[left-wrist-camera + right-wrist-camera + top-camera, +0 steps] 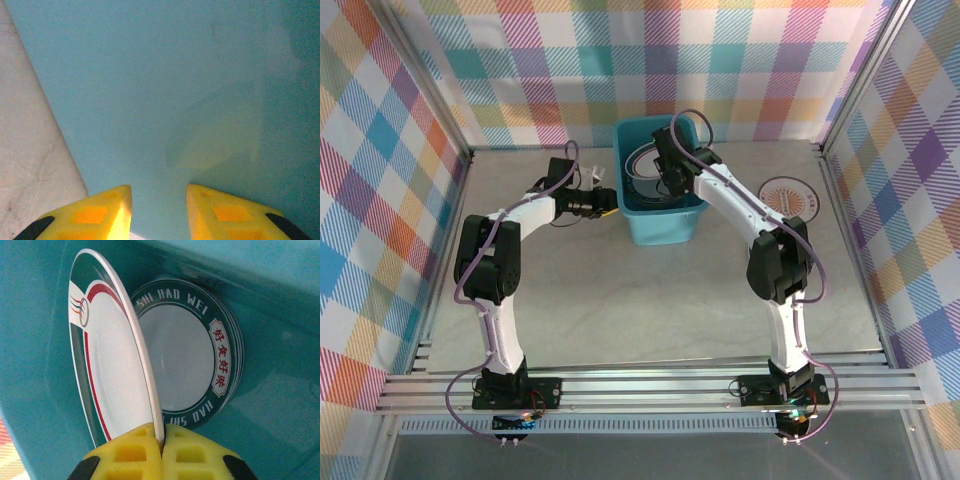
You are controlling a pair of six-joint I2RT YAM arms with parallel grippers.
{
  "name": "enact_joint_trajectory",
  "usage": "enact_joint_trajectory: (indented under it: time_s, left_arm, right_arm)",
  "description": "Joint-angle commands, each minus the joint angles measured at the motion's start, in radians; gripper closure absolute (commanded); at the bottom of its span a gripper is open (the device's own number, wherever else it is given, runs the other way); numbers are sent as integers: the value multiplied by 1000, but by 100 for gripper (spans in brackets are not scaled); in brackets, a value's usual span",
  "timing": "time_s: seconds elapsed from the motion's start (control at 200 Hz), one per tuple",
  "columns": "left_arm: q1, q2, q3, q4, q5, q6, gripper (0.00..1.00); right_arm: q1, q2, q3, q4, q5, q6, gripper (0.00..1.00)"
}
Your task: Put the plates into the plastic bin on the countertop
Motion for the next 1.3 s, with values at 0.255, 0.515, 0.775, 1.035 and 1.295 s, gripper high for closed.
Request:
enact_joint_trajectory:
  time_s: [0.255, 0.515, 0.775, 1.035, 1.295]
  left_arm:
    - [-17, -7, 19, 65, 15, -38, 65]
    - [60, -66, -1, 34, -26, -14, 64]
    - [89, -66, 19, -1, -37, 13, 64]
    - [96, -52, 25, -3, -35, 15, 64]
    - [104, -44, 28, -10, -33, 23, 64]
  right_arm:
    - [7, 65, 84, -35, 44, 88, 100]
    - [12, 138, 124, -39, 28, 172, 100]
    - [18, 190, 177, -91, 18, 231, 100]
    - [21, 216, 185, -135, 0, 302, 100]
    - [21, 270, 192, -98, -19, 343, 100]
